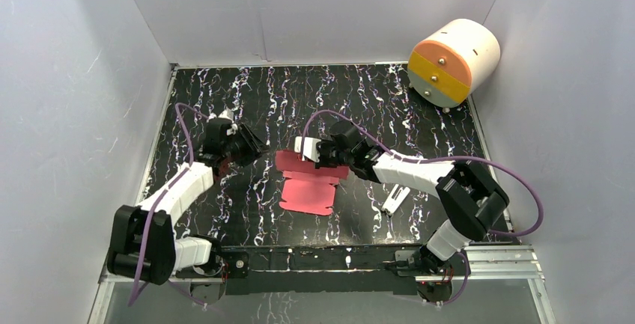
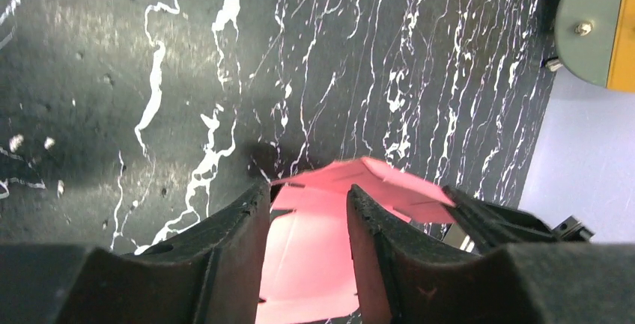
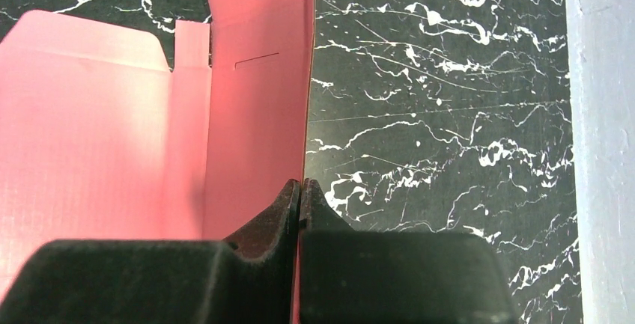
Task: Fold the paper box
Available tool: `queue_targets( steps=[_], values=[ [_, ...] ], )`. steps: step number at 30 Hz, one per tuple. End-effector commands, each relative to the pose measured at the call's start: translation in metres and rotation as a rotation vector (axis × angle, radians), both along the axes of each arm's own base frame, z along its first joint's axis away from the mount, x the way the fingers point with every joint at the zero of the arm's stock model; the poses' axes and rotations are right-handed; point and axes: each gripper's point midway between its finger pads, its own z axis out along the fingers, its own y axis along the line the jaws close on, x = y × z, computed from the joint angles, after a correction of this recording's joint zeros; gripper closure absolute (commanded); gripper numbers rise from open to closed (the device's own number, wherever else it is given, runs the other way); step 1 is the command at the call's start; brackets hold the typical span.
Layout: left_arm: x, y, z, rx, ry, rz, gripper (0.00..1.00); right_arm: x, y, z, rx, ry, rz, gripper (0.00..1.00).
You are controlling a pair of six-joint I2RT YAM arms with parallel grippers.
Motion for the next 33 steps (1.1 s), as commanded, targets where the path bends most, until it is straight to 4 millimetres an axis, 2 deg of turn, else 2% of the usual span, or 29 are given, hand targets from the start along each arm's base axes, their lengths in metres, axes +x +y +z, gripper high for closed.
queue_targets(
  steps=[1, 6, 12, 18, 33],
  values=[
    [0.007, -0.002, 0.01, 0.009, 0.048, -0.091, 0.58, 0.005, 0.016, 0.013, 0.032, -0.051, 0.072, 1.0],
    [0.018, -0.014, 0.014, -0.007, 0.065, -0.178, 0.52, 0.005, 0.019, 0.012, 0.031, -0.053, 0.086, 1.0],
    [0.017, -0.022, 0.006, -0.036, 0.086, -0.225, 0.46, 0.008, 0.02, 0.011, 0.02, -0.063, 0.087, 1.0],
    [0.012, -0.025, -0.007, -0.049, 0.13, -0.233, 0.46, 0.008, 0.022, 0.015, 0.031, -0.072, 0.099, 1.0],
    [0.001, -0.042, -0.023, -0.027, 0.16, -0.275, 0.46, 0.013, 0.027, 0.026, 0.06, -0.1, 0.097, 1.0]
  ],
)
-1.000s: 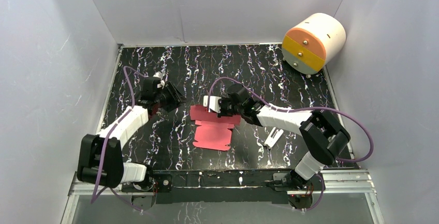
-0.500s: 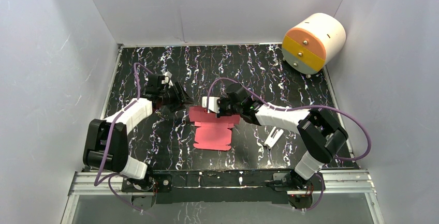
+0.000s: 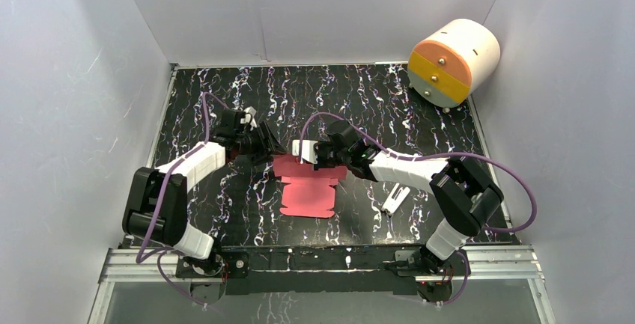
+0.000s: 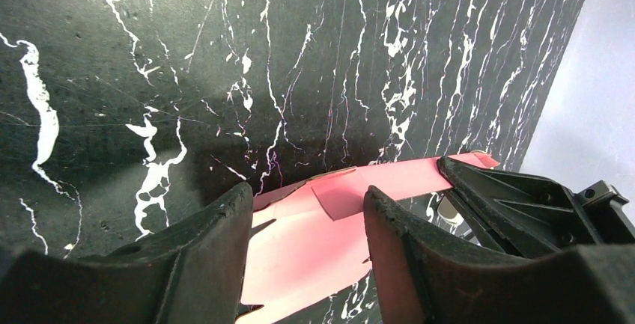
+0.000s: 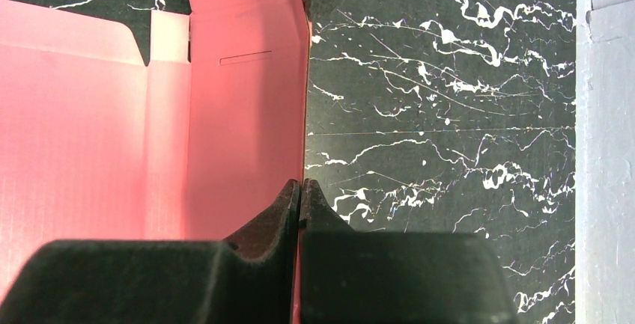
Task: Fold the paper box
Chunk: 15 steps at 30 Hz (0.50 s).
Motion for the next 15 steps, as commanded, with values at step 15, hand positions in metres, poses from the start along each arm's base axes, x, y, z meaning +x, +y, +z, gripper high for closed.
queue_targets(
  steps=[15],
  values=[
    [-0.005, -0.02, -0.001, 0.11, -0.065, -0.034, 0.5, 0.024, 0.017, 0.062, 0.147, -0.172, -0.027, 1.0]
  ],
)
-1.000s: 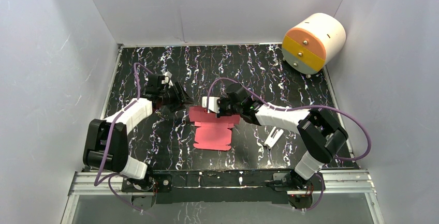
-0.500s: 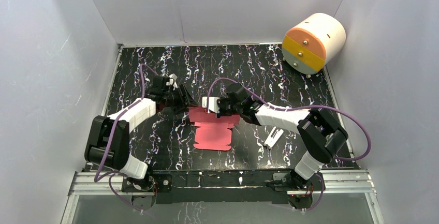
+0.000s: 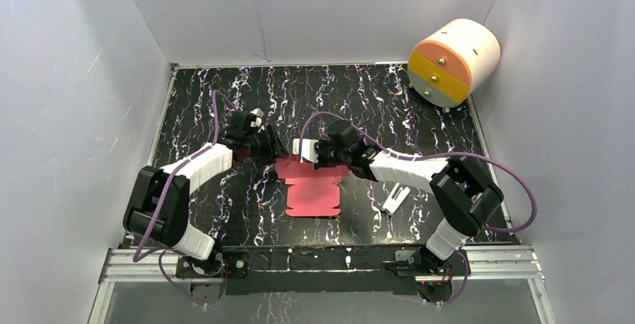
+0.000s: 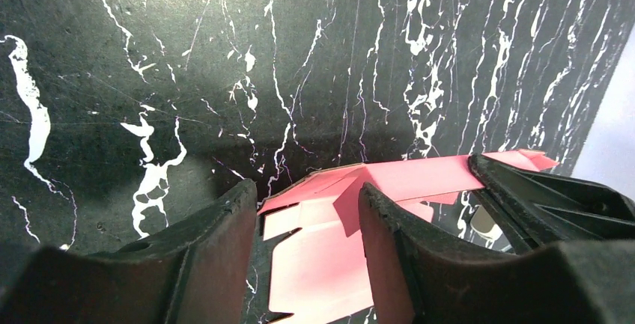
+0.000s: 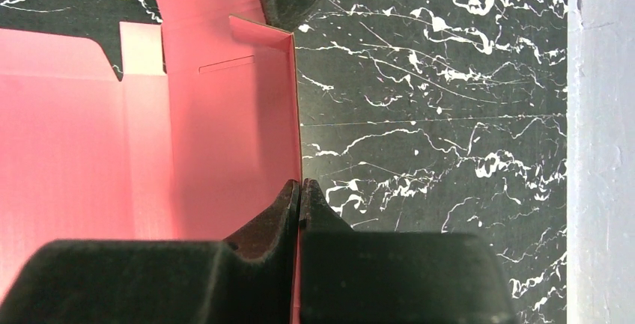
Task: Fold the paper box
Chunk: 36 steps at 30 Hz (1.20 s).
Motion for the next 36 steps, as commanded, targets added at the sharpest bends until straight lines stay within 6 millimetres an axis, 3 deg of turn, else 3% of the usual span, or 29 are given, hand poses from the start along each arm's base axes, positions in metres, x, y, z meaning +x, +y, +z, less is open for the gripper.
queue_targets(
  steps=[1, 12, 18, 30, 36],
  values=[
    [-0.001, -0.009, 0.01, 0.029, -0.048, -0.014, 0.49, 0.021, 0.019, 0.062, 0.153, -0.169, -0.007, 1.0],
    [0.016, -0.012, 0.023, 0.053, -0.195, 0.043, 0.48, 0.015, 0.02, 0.059, 0.115, -0.26, 0.002, 1.0],
    [0.021, 0.001, 0.027, 0.077, -0.271, 0.114, 0.48, 0.016, 0.019, 0.055, 0.107, -0.336, -0.005, 1.0],
    [-0.001, 0.045, 0.037, 0.129, -0.348, 0.29, 0.47, 0.002, 0.012, 0.044, 0.044, -0.417, 0.054, 1.0],
    [-0.019, 0.047, 0.043, 0.088, -0.349, 0.289, 0.45, -0.003, 0.01, 0.044, 0.036, -0.416, 0.067, 1.0]
  ],
)
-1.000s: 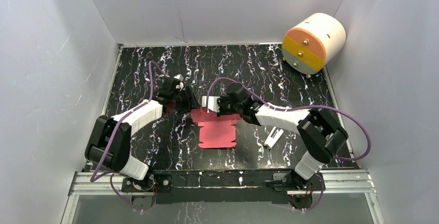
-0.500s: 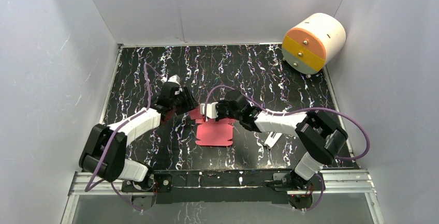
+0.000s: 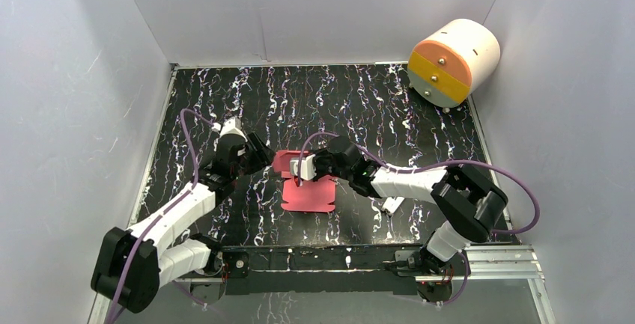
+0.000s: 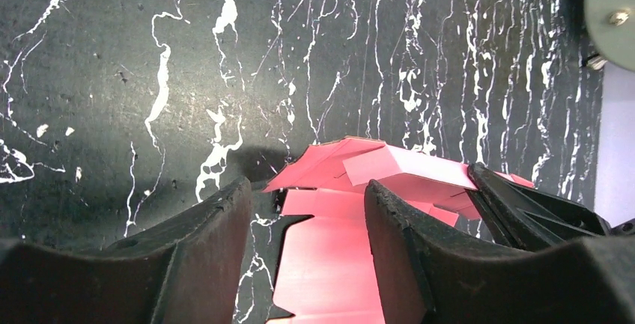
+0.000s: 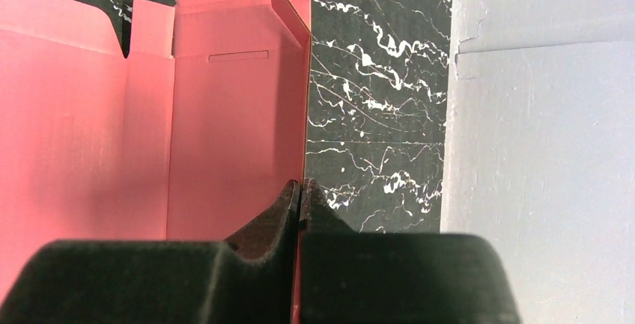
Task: Fold the paper box
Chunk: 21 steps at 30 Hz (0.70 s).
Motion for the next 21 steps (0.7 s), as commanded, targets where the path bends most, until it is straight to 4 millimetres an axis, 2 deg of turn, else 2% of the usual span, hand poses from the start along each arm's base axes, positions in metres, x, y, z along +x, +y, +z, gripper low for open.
queue_targets(
  steps=[1, 6, 9, 14, 17, 21],
  values=[
    [-0.012, 0.004, 0.002, -0.021, 0.004, 0.016, 0.44, 0.0, 0.003, 0.03, 0.06, -0.082, 0.015, 1.0],
    [-0.031, -0.017, -0.01, -0.149, 0.035, -0.078, 0.44, 0.0, 0.001, 0.029, 0.046, -0.103, 0.02, 1.0],
    [-0.035, -0.027, -0.016, -0.202, 0.045, -0.11, 0.44, 0.001, 0.003, 0.031, 0.053, -0.104, 0.018, 1.0],
    [-0.033, -0.038, -0.026, -0.267, 0.039, -0.135, 0.44, -0.003, 0.004, 0.029, 0.065, -0.104, 0.024, 1.0],
    [-0.031, -0.038, -0.039, -0.265, 0.051, -0.121, 0.44, -0.004, 0.004, 0.027, 0.07, -0.102, 0.025, 1.0],
    [-0.026, -0.039, -0.044, -0.264, 0.039, -0.117, 0.46, -0.006, 0.003, 0.026, 0.076, -0.096, 0.027, 1.0]
  ],
)
